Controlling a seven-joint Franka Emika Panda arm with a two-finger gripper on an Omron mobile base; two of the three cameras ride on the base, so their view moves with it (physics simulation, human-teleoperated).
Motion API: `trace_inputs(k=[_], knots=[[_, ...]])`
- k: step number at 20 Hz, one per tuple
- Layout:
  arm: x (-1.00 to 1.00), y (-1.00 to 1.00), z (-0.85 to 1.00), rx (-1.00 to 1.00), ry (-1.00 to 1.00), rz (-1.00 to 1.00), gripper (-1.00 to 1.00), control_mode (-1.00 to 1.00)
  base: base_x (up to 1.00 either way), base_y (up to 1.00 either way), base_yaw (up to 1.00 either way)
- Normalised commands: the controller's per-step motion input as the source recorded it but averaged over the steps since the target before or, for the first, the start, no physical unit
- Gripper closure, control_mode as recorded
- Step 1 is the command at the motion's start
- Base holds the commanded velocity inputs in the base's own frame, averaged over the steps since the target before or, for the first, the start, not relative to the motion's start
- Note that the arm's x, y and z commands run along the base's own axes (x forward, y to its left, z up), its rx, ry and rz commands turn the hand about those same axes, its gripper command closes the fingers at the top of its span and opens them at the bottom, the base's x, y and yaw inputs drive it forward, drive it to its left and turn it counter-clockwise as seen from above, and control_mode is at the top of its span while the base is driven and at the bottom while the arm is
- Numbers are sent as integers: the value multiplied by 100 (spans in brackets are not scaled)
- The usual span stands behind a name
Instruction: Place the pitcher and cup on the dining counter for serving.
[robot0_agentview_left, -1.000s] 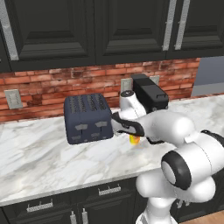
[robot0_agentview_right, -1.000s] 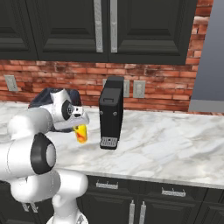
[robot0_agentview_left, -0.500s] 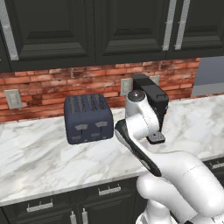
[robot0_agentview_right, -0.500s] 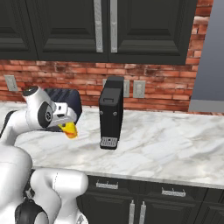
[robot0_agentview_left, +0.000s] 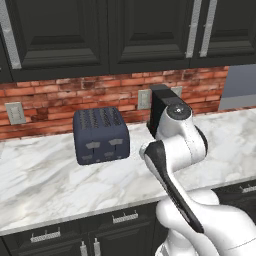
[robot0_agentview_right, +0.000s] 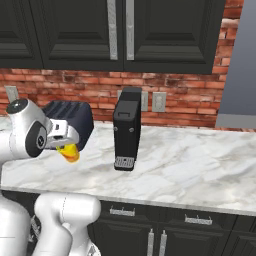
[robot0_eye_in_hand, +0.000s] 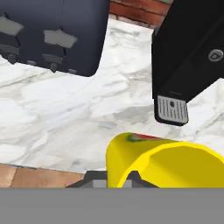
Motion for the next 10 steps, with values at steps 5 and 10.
trace_inputs(k=[5, 10], knots=[[-39, 0, 0, 0, 0, 0, 100, 100, -60, -6, -11], [0, 0, 0, 0, 0, 0, 100, 100, -91, -22, -57]])
